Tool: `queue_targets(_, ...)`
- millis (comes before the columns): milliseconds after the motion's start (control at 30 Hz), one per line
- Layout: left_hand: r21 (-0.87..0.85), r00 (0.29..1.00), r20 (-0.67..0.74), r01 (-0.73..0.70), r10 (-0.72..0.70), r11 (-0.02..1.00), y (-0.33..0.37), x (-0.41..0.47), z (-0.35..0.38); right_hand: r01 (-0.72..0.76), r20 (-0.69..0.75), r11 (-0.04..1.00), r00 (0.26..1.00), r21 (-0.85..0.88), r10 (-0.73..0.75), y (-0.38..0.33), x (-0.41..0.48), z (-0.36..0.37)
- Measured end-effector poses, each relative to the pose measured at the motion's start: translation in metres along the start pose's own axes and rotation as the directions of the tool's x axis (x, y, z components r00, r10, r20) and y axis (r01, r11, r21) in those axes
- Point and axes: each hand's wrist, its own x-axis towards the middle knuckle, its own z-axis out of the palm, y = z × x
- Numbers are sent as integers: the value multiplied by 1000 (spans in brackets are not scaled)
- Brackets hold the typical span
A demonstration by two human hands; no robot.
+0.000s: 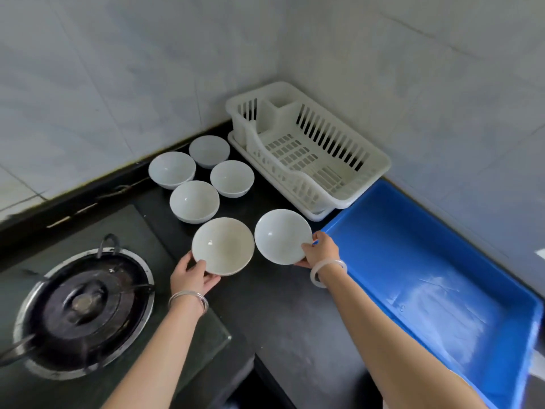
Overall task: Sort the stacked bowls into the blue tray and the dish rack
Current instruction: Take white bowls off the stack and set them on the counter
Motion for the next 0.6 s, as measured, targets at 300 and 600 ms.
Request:
queue_targets(300, -66, 999, -42, 30, -32, 997, 5, 24, -1, -120, 41, 990, 992, 79, 117, -19, 39, 46)
queue_targets(600, -95, 998, -35, 54, -57, 994, 2, 27, 2, -219, 25, 948, 975, 231, 220, -18, 52, 59)
